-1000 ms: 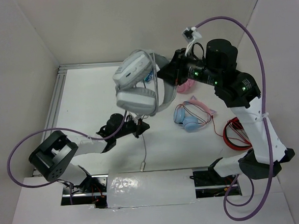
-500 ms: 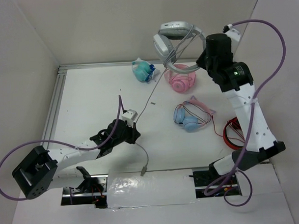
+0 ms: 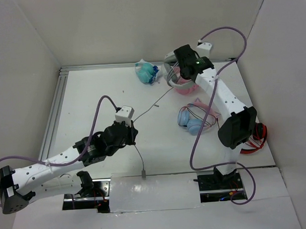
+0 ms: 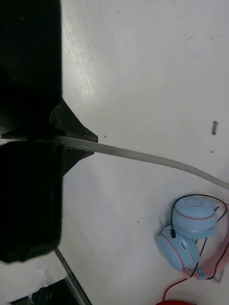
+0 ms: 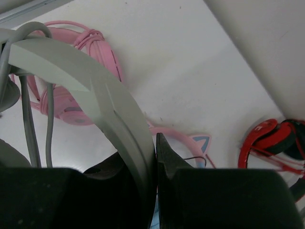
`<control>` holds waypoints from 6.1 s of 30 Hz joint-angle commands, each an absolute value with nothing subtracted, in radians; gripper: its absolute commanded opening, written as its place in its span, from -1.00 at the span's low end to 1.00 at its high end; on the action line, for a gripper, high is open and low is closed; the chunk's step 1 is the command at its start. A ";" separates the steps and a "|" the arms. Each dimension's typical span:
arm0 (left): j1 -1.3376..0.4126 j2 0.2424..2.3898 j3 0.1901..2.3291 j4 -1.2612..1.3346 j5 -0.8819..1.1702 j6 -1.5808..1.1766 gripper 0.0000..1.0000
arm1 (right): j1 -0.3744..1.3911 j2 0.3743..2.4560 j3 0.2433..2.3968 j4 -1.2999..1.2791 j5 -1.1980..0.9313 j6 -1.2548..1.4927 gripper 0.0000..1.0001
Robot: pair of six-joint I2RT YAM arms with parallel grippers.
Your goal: Wrap the headphones
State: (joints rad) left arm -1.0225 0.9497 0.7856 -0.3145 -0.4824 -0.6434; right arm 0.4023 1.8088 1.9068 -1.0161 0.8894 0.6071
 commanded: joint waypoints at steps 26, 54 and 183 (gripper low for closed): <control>-0.350 1.115 0.953 0.281 0.265 0.192 -1.00 | 0.897 1.244 1.235 -0.469 -0.116 -0.195 -1.00; -0.385 1.232 0.591 0.793 0.923 -0.135 0.99 | 0.936 1.275 1.735 -0.677 -0.106 0.147 -1.00; -0.615 0.766 1.088 -0.355 -0.098 -0.600 0.99 | 0.632 1.647 1.478 -0.594 -0.019 0.573 -1.00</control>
State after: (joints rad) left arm -0.6167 0.9188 1.1454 -0.2653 0.0204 -0.3428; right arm 0.6296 1.5948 1.3354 -0.6823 -0.0601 0.4534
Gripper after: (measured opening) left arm 0.993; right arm 0.229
